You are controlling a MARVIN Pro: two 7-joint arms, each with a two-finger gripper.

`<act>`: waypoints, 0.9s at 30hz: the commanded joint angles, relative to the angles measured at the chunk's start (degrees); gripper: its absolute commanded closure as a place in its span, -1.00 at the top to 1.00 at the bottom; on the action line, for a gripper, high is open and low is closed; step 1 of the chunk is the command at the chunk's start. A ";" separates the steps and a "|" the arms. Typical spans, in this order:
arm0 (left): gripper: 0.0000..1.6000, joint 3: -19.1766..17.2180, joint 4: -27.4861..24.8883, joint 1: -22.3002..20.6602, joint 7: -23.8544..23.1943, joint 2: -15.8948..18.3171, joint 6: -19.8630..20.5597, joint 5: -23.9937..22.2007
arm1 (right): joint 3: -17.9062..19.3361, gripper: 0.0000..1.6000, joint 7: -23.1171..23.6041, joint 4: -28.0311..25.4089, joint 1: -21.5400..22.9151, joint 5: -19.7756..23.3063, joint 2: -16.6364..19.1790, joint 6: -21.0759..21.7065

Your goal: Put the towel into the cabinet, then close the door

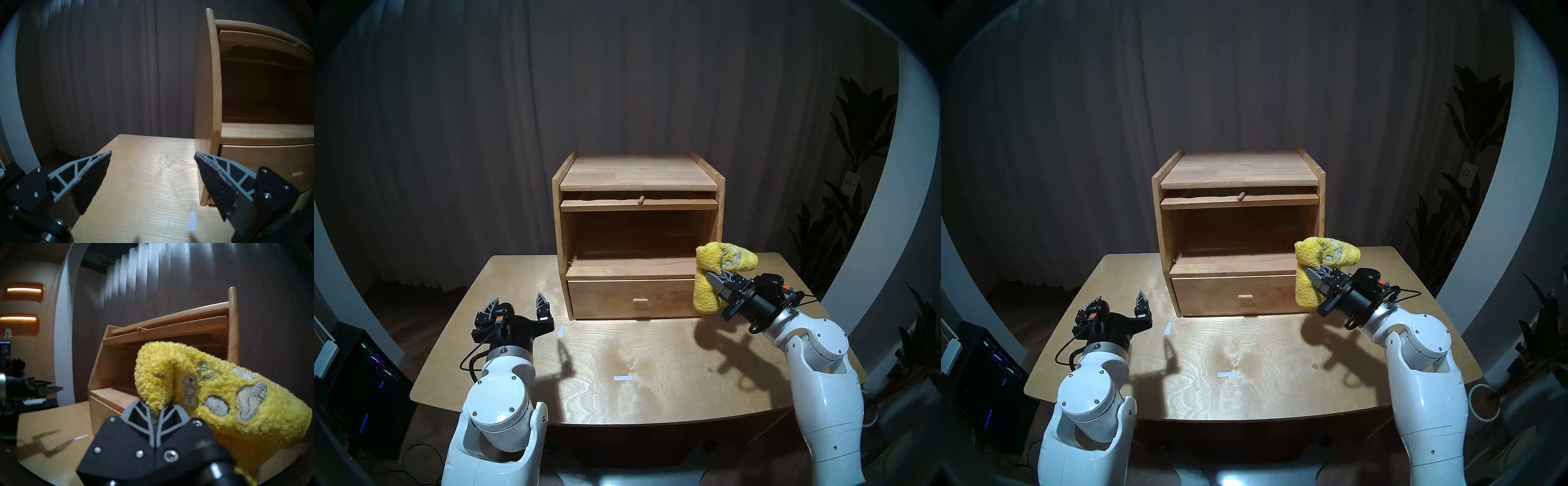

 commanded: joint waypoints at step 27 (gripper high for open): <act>1.00 0.08 -1.80 -0.59 -0.01 -0.02 -0.35 0.13 | -4.02 -1.00 -12.16 -14.84 -2.37 17.79 -13.11 11.87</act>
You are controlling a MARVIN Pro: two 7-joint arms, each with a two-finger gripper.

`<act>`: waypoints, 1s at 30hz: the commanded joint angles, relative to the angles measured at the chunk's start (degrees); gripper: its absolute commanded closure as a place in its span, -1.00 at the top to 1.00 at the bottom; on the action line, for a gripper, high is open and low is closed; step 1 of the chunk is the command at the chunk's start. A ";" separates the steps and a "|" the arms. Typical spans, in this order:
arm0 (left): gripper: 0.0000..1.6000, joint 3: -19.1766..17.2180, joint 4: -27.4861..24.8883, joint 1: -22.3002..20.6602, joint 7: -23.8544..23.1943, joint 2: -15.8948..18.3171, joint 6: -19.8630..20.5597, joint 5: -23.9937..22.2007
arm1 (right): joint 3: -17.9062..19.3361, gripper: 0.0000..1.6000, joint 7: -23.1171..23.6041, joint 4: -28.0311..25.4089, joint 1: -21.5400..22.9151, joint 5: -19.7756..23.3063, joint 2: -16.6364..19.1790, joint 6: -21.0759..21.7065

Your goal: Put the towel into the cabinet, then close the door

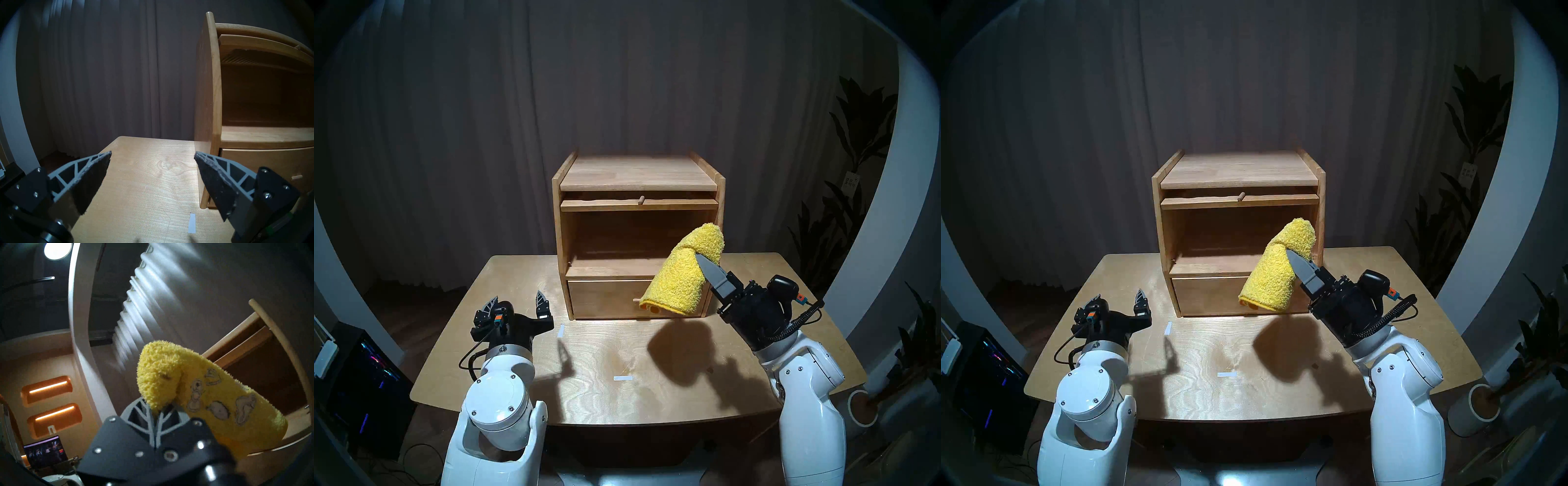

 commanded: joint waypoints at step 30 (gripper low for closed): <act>1.00 0.11 -1.56 -0.39 -0.02 -0.01 -0.33 0.12 | -18.66 -1.00 -38.50 13.45 23.18 -29.60 -1.90 -14.07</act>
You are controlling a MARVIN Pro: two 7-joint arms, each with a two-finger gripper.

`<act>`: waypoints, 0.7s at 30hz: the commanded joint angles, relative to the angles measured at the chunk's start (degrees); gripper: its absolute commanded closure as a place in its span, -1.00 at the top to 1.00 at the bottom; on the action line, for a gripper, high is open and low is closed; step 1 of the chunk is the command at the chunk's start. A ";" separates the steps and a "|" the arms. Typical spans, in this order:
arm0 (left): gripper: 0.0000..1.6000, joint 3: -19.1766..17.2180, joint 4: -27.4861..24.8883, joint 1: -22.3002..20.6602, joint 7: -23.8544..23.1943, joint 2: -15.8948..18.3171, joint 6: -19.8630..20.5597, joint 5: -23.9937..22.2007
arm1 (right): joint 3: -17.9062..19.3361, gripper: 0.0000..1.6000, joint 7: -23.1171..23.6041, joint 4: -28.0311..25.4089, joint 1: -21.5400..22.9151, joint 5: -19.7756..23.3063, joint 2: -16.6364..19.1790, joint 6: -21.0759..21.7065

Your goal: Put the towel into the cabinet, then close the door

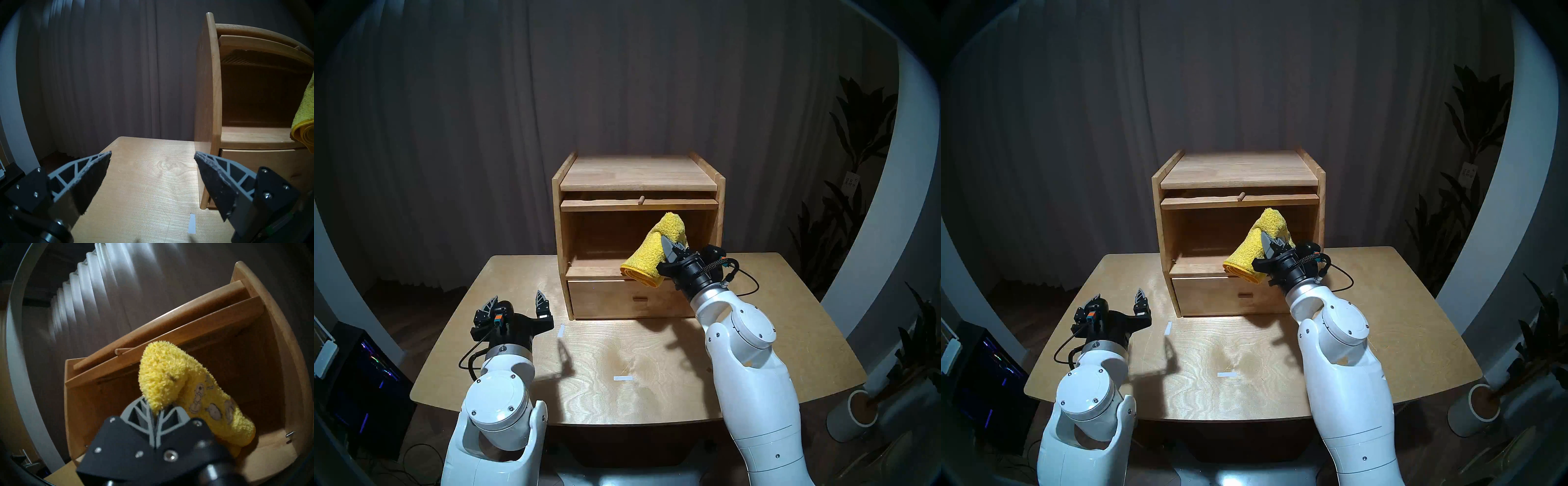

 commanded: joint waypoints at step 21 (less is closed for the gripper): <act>1.00 0.15 -2.13 0.03 -0.10 0.05 -0.21 0.06 | -2.52 -1.00 -9.13 18.76 16.50 -21.43 -2.24 -6.35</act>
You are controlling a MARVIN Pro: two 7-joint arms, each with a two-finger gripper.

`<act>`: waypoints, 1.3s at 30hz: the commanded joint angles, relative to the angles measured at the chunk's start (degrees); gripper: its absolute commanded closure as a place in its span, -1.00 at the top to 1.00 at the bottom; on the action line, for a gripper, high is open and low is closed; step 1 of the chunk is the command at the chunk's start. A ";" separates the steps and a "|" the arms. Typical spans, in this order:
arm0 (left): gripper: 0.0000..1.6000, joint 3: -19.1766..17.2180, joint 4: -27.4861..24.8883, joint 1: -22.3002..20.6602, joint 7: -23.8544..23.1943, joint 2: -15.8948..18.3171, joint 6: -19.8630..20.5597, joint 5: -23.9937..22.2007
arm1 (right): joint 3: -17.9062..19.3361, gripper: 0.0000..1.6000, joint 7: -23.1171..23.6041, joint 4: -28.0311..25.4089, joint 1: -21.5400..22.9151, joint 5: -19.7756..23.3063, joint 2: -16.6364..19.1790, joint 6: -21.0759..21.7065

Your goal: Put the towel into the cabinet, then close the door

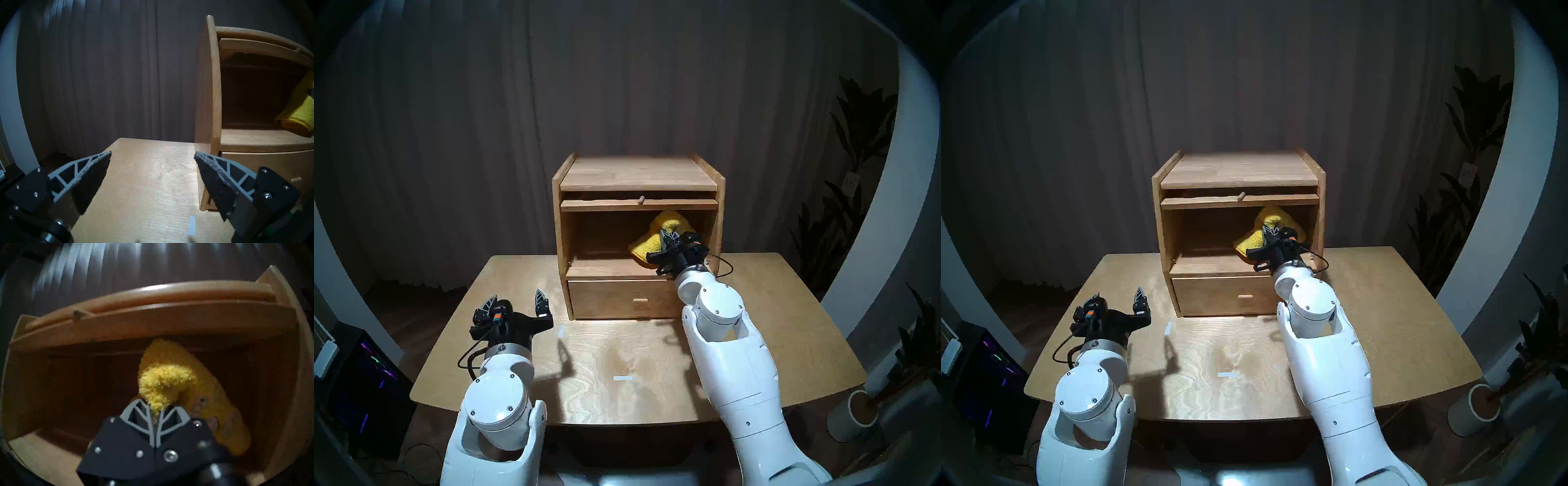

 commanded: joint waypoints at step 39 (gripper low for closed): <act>1.00 0.13 -1.65 0.03 -0.12 0.05 -0.19 0.04 | 1.45 -0.20 -2.82 31.34 23.99 -8.94 -4.35 -13.62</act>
